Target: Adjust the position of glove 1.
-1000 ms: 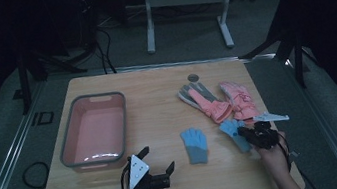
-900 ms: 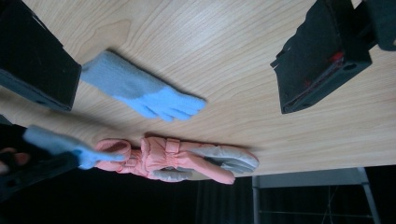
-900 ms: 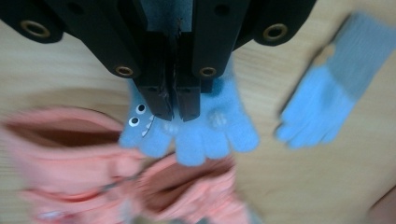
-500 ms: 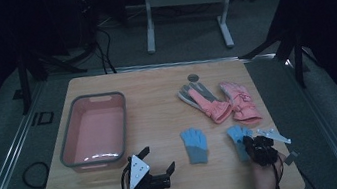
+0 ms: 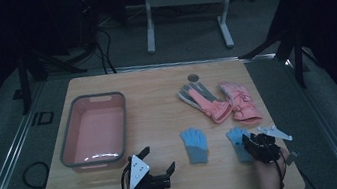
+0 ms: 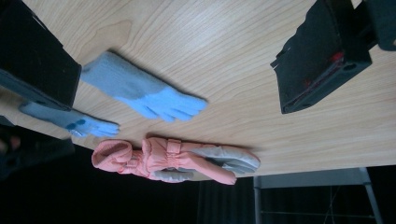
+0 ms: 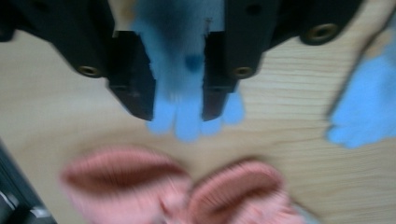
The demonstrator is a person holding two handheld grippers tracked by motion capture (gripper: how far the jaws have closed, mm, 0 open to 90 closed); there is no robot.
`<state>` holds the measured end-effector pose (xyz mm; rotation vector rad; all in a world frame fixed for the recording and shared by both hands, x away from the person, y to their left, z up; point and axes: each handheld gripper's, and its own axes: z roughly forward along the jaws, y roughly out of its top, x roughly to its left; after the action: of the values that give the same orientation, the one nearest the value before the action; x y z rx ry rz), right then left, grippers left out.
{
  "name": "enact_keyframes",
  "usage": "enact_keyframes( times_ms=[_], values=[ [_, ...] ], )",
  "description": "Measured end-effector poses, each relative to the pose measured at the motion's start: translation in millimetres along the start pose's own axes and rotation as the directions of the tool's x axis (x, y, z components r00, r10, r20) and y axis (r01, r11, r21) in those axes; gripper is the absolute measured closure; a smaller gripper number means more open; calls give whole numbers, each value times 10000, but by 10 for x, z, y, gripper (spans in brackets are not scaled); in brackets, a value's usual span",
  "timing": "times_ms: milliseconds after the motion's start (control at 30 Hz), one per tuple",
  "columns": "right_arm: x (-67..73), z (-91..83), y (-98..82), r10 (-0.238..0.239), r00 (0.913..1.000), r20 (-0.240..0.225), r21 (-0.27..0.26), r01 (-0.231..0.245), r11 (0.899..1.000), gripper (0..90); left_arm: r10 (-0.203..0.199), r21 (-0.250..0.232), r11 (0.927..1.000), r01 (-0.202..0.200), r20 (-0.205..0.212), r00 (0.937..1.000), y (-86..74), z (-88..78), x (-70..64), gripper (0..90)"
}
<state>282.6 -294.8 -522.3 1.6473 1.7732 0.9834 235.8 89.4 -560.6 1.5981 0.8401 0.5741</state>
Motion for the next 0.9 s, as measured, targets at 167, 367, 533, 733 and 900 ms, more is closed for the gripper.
enact_keyframes(
  times_ms=[167,367,533,733,900],
  values=[
    [-165,-95,205,-2137,9652,-1506,-339,2110,9769,629,-14,-11,10000,14,-13,10000,-1,-2,2,3],
    [-317,19,143,-3418,8857,-3141,225,3669,9300,624,-71,-15,10000,71,-41,10000,-1,-2,5,3],
    [-381,134,-28,-3285,8861,-3269,566,3654,9291,623,-13,-32,10000,13,-28,10000,-2,-3,1,3],
    [-396,243,-142,-3277,8831,-3357,622,3680,9278,622,-22,7,10000,22,-22,10000,0,-1,2,3],
    [-395,257,-174,-3277,8840,-3333,373,3597,9323,803,8,12,10000,-8,-3,10000,-1,0,1,3]
  ],
)
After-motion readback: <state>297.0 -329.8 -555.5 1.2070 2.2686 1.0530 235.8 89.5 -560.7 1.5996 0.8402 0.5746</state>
